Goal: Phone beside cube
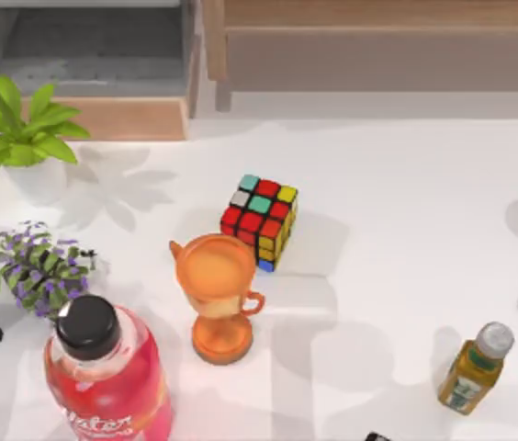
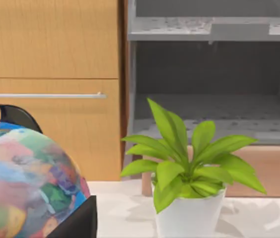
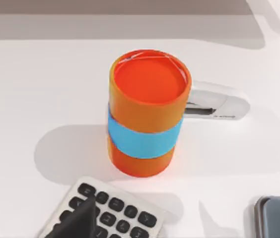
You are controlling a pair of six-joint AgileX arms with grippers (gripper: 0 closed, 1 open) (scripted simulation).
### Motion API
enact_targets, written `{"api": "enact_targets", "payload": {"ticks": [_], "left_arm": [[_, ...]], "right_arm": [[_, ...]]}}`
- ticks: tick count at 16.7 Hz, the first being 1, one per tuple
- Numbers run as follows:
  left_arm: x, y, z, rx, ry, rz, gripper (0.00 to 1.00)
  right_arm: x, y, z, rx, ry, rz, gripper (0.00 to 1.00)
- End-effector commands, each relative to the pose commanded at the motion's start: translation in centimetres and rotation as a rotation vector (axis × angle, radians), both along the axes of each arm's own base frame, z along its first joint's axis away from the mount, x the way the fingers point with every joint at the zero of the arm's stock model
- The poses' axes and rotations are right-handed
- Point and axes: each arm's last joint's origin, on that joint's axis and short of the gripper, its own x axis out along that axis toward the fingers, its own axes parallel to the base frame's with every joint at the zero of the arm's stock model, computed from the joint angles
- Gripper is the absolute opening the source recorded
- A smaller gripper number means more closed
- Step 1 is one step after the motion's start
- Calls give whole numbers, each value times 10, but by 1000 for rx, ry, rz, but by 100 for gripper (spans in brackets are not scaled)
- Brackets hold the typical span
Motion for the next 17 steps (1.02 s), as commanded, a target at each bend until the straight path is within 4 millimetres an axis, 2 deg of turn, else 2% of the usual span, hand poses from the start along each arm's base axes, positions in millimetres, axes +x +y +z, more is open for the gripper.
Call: {"api": "enact_targets", "payload": {"ticks": [4, 9, 13, 17], "left_arm": [[0, 0, 0, 0, 0, 0, 100], [0, 0, 0, 0, 0, 0, 100], [0, 0, 0, 0, 0, 0, 100], [0, 0, 0, 0, 0, 0, 100]], "right_arm": [[48, -30, 5, 39, 363, -71, 100], [105, -80, -23, 148, 762, -126, 100], [130, -115, -51, 235, 962, -143, 100], [138, -130, -64, 274, 1034, -148, 100]]}}
